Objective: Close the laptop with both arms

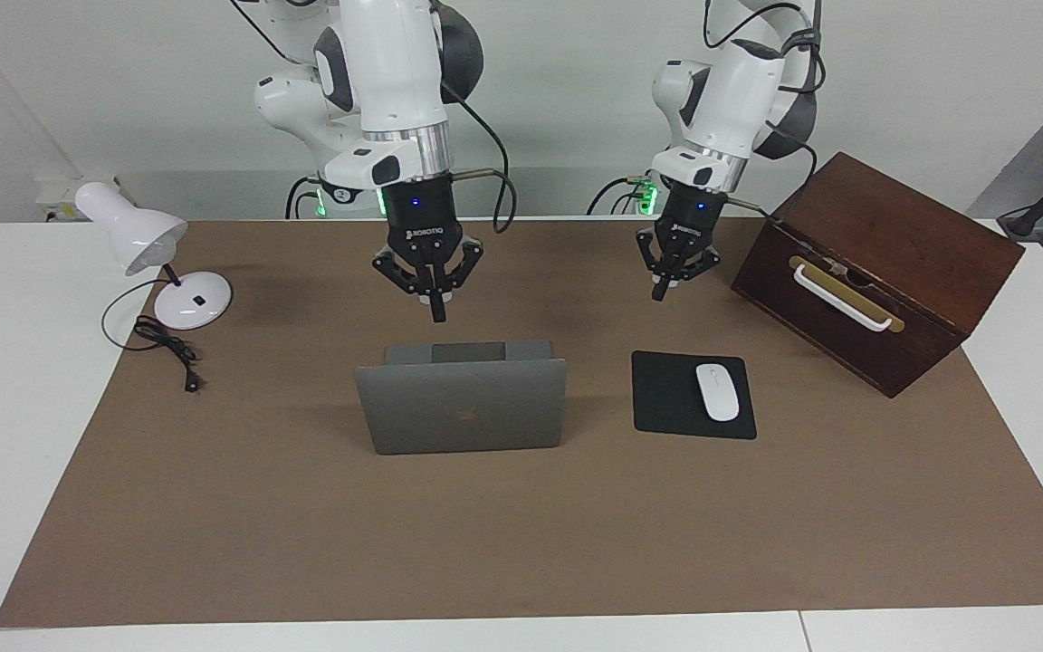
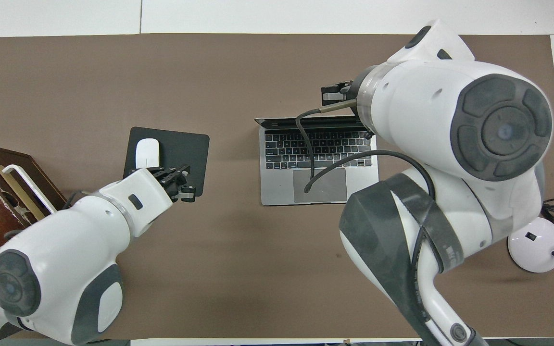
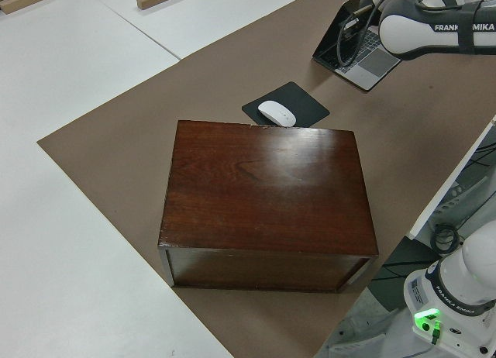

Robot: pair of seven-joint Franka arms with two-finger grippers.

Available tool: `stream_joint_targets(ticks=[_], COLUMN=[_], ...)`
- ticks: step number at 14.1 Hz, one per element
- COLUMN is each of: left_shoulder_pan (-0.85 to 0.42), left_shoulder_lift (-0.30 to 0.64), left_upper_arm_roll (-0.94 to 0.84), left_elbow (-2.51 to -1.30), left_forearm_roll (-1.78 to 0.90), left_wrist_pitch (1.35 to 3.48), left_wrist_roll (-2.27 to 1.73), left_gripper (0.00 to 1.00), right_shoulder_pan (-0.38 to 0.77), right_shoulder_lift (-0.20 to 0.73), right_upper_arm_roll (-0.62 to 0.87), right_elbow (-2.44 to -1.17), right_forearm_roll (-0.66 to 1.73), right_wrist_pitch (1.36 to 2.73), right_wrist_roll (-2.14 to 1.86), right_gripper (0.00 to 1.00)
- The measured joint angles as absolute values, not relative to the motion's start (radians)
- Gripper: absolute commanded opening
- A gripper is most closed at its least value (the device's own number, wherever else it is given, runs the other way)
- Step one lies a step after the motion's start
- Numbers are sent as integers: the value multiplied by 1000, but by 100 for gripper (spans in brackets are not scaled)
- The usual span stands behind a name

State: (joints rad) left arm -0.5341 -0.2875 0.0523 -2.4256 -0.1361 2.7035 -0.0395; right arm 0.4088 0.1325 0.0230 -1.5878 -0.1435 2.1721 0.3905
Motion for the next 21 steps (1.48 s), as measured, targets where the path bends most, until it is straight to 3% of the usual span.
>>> stream_joint_targets(ticks=[4, 9, 21], left_shoulder_pan=[-616, -705, -741], left_shoulder_lift=[-248, -110, 67], left_upper_arm_roll=[53, 53, 54], left_elbow=[-2504, -2511, -2508], left_forearm_roll=[-136, -136, -136], left_wrist_pitch=[2867, 3054, 3267], left_wrist_roll=[-37, -37, 112], left_gripper=[0, 0, 0], right_shoulder_pan=[398, 383, 370], right_shoulder_lift=[164, 209, 347], right_upper_arm_roll=[15, 12, 17], right_elbow=[-1585, -1582, -1455], right_forearm_roll=[-144, -144, -144], right_wrist_pitch=[2204, 2226, 2251], right_wrist_roll=[344, 340, 309], right_gripper=[0, 0, 0])
